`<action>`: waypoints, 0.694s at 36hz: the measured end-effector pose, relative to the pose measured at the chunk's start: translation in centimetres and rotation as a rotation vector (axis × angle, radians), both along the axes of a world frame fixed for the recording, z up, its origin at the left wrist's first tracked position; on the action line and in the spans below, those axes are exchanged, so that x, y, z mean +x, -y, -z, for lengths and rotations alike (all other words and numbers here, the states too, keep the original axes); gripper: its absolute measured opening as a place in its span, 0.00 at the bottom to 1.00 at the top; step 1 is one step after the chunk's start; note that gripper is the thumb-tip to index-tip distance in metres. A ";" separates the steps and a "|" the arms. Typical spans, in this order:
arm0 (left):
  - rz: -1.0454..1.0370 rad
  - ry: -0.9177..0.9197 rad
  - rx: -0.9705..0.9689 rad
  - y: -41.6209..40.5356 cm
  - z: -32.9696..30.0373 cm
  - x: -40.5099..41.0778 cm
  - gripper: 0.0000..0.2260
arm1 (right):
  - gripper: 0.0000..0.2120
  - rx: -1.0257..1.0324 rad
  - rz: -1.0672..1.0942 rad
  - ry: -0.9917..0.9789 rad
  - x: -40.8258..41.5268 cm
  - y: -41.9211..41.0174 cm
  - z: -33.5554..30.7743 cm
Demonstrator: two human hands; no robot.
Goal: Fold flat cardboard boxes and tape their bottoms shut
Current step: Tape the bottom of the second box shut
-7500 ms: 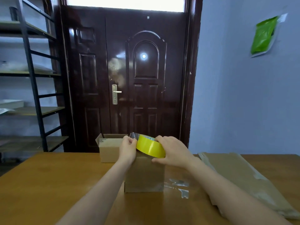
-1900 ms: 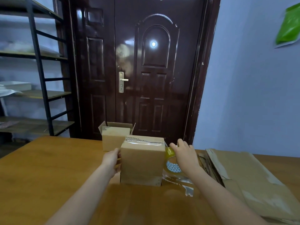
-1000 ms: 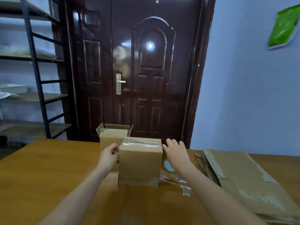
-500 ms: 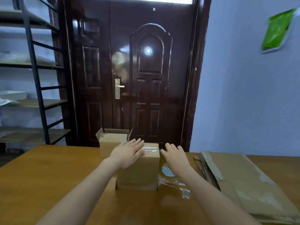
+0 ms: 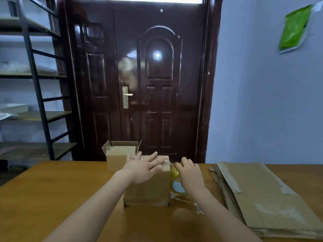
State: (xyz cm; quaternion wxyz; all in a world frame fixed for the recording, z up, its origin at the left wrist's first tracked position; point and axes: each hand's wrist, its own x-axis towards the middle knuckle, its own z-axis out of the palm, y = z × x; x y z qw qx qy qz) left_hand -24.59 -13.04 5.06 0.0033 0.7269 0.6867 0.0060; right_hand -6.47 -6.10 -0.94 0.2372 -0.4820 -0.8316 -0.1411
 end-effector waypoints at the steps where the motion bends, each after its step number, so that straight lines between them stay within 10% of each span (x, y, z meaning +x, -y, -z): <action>1: 0.006 -0.001 0.010 0.0 0.1 -0.1 0.20 | 0.24 0.011 0.002 -0.013 -0.1 -0.1 0.0; 25: -0.019 0.073 -0.057 -0.4 -0.7 -0.5 0.23 | 0.27 -0.188 0.016 -0.280 1.5 3.0 -0.9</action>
